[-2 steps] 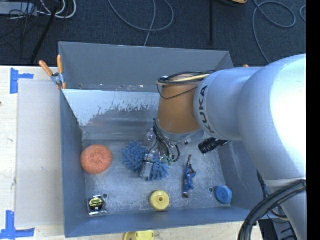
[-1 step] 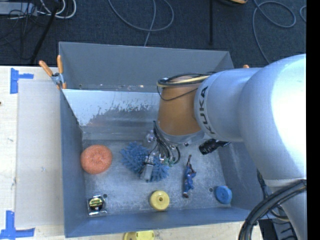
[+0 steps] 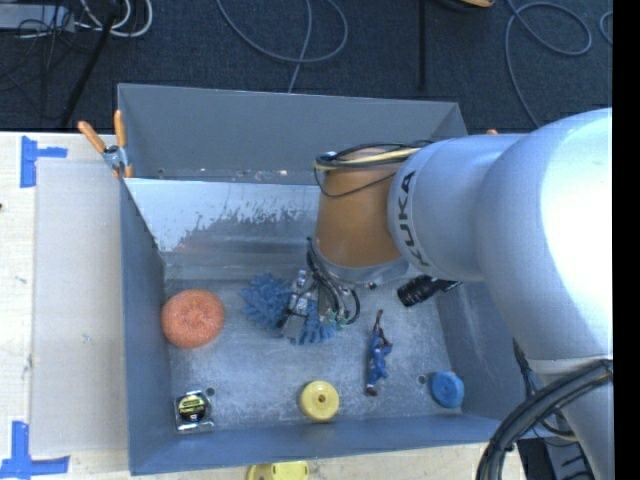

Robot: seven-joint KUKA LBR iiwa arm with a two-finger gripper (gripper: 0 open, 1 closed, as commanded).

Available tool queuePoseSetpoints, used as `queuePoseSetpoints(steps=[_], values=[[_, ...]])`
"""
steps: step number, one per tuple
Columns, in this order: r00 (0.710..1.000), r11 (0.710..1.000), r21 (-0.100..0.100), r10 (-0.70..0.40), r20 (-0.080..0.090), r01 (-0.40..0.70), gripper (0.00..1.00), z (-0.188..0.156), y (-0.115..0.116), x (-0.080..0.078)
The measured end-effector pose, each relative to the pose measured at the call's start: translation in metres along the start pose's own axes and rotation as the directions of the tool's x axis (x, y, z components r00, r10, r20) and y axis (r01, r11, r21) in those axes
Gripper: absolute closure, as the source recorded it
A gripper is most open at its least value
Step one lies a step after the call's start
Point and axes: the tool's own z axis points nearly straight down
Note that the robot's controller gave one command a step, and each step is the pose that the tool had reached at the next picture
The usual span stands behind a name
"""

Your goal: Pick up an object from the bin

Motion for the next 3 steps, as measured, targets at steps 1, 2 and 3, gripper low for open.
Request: queuePoseSetpoints(steps=[1,2,3], values=[[1.000,1.000,0.000,0.000,0.000,0.000,1.00,0.000,0.000,0.000],[1.000,1.000,0.001,0.000,-0.003,0.000,1.00,-0.004,0.000,0.001],[1.000,1.000,0.001,0.001,-0.003,-0.001,1.00,-0.018,-0.001,0.001]])
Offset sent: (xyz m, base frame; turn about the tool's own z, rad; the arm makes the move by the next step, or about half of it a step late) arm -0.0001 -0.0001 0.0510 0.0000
